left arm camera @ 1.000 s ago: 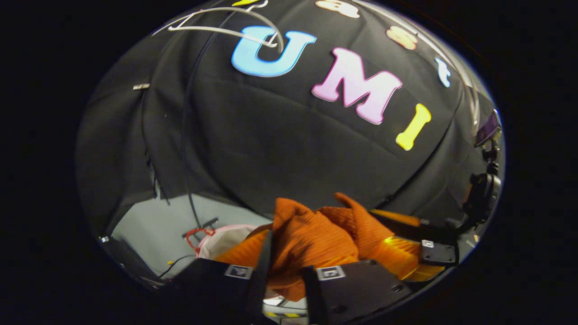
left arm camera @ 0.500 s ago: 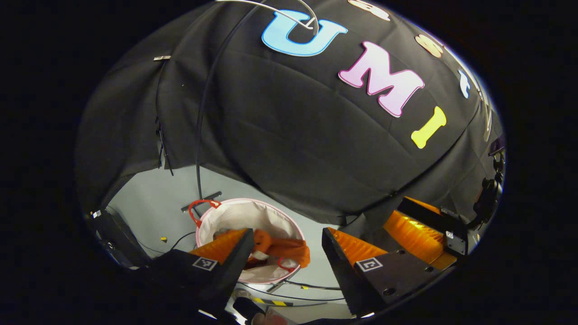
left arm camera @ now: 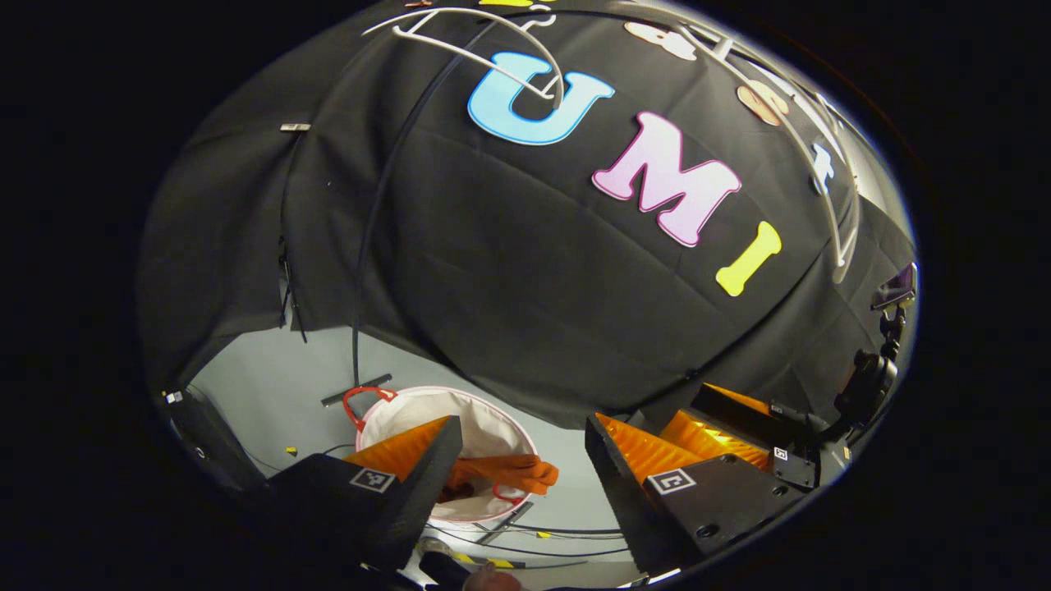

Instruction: Grasp the clothes on the hanger with both hands and then place them into the laundry hamper below.

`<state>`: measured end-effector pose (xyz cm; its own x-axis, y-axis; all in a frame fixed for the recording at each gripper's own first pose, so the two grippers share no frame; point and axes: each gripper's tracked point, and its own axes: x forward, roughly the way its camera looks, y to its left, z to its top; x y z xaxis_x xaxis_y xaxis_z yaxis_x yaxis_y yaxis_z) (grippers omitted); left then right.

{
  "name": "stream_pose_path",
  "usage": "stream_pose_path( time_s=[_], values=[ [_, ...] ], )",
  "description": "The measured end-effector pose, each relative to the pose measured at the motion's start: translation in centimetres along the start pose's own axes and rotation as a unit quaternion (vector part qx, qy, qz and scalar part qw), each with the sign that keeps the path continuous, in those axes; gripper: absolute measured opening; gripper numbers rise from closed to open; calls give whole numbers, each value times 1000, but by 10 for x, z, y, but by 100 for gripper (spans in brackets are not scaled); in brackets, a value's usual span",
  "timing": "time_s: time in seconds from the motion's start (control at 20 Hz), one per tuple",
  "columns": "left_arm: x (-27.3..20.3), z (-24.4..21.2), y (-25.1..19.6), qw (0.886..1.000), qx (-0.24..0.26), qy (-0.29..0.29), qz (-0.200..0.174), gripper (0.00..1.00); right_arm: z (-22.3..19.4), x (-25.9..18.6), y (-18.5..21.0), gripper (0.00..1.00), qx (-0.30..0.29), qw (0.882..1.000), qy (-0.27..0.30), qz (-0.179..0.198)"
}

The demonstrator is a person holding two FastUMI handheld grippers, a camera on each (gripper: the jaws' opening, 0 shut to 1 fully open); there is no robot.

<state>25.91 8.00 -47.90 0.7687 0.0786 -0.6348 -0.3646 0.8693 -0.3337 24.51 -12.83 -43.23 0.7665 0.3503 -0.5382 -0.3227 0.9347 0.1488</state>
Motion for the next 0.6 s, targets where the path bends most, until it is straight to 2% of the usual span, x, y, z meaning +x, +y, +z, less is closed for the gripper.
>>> stream_pose_path(
  time_s=[0.35,0.6],
  values=[
    [-83,39,-19,996,52,-62,-48,95,63,-79,40,99,-23,994,-92,-59],
    [-166,84,-42,981,105,-129,-96,95,109,-141,77,99,-25,981,-160,-108]
  ],
)
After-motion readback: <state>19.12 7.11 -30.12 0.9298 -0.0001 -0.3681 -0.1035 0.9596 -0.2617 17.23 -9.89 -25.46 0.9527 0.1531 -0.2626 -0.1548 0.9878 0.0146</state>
